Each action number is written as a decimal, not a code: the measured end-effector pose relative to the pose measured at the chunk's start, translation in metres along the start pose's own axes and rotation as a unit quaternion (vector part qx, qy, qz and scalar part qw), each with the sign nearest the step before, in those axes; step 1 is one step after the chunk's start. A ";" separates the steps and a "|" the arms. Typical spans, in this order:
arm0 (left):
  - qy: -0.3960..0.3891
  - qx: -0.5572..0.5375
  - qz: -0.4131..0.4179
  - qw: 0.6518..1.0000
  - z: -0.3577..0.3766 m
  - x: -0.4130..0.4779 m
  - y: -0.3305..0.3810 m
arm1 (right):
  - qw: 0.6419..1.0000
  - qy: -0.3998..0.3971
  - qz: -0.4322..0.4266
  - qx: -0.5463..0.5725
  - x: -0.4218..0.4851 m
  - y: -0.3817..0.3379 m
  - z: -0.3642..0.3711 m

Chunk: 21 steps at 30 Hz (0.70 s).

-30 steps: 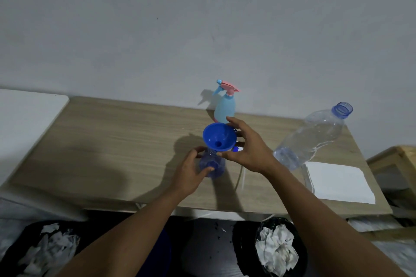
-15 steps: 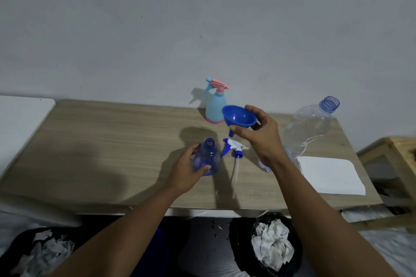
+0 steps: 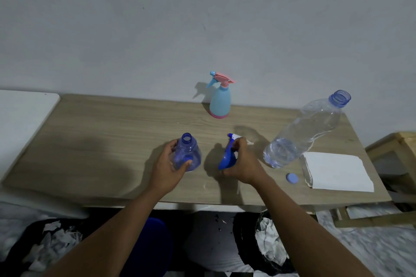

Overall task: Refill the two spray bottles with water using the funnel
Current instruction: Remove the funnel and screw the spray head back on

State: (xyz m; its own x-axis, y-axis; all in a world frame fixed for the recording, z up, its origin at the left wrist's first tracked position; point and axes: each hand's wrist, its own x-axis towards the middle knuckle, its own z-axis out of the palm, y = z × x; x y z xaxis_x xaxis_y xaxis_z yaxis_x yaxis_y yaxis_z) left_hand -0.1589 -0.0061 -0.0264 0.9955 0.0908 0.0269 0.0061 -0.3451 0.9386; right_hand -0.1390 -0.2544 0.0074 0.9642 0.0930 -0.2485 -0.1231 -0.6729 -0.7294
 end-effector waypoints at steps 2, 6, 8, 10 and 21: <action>-0.002 0.003 -0.003 1.000 -0.005 -0.001 0.003 | 0.995 -0.044 0.009 -0.085 0.006 -0.006 0.008; -0.005 0.012 -0.001 1.000 -0.009 -0.002 0.005 | 0.973 -0.093 0.016 -0.210 0.017 -0.011 0.024; -0.006 0.011 -0.004 1.000 -0.010 -0.002 0.005 | 0.968 -0.105 0.011 -0.229 0.019 -0.011 0.031; -0.004 0.005 -0.010 1.000 -0.010 -0.002 0.003 | 0.967 -0.109 0.004 -0.229 0.019 -0.009 0.034; -0.004 0.001 -0.014 1.000 -0.009 -0.002 0.004 | 0.981 0.128 0.143 0.020 0.039 0.023 -0.007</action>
State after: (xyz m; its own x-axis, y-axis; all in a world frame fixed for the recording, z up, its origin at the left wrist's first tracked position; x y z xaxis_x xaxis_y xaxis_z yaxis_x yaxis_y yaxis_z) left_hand -0.1613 0.0006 -0.0193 0.9956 0.0934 -0.0013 0.0335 -0.3449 0.9380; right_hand -0.1022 -0.2714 -0.0148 0.9160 -0.2851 -0.2822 -0.4007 -0.6148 -0.6793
